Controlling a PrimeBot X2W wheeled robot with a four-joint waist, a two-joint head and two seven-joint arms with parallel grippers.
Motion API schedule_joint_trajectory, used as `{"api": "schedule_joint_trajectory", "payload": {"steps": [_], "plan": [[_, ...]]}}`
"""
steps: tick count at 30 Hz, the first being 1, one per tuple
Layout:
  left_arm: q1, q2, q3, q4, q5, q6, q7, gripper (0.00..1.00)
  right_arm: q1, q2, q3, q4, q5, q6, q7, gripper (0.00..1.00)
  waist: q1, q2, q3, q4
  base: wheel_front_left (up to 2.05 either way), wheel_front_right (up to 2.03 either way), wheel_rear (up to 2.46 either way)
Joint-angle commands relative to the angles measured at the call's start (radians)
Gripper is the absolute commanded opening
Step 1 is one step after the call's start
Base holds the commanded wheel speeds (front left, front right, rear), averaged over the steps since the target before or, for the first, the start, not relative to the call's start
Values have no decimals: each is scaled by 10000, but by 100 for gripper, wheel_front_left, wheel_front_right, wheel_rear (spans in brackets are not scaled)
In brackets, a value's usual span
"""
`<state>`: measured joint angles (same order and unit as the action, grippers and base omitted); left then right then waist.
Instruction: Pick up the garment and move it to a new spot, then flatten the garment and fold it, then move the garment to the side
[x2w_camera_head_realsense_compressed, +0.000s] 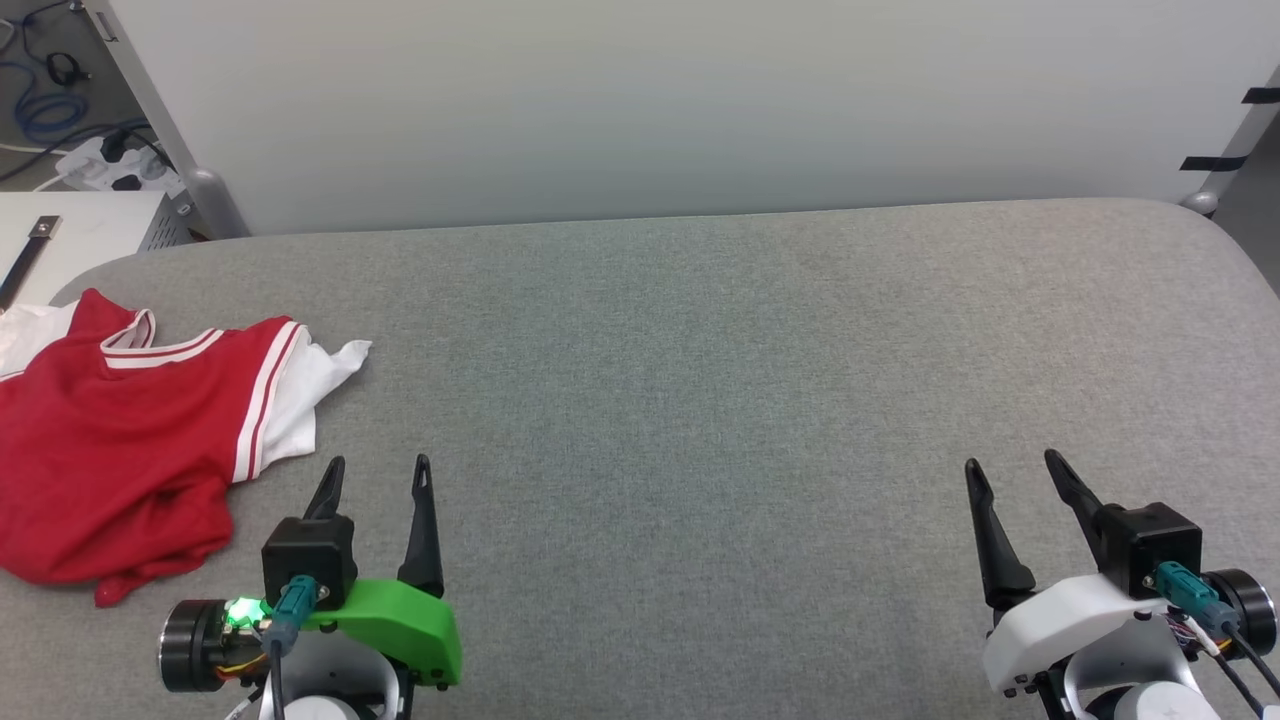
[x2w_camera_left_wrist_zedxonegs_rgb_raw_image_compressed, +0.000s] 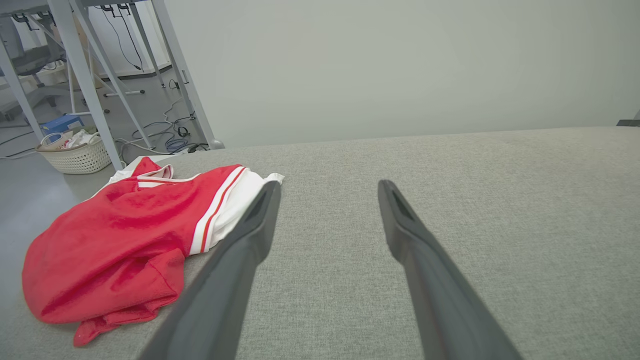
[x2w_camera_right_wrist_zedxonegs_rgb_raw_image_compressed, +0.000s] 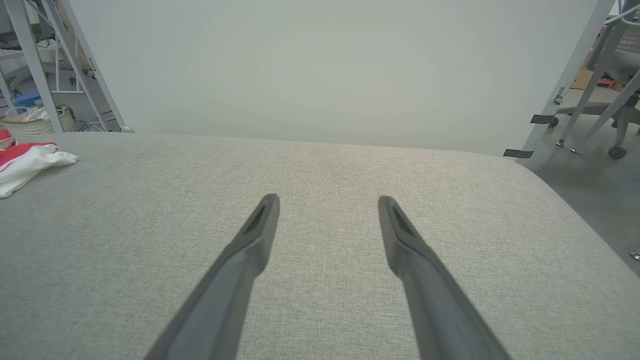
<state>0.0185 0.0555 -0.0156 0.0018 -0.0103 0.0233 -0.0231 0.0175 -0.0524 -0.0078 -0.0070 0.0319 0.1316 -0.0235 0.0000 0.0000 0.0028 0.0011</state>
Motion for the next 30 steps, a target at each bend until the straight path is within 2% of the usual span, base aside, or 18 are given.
{"api": "schedule_joint_trajectory", "payload": {"steps": [1, 30], "plan": [[-5, -7, -22, -26, -32, 104, -114, 100, 42, 3, -18, -72, 99, -1, -125, 100, 0, 0, 1, 3, 0, 0, 0], [83, -19, -208, -150, -71, 379, -714, 100, 215, 8, -30, -473, 651, -3, -721, 100, 0, 0, 38, 99, 0, 0, 0]]}}
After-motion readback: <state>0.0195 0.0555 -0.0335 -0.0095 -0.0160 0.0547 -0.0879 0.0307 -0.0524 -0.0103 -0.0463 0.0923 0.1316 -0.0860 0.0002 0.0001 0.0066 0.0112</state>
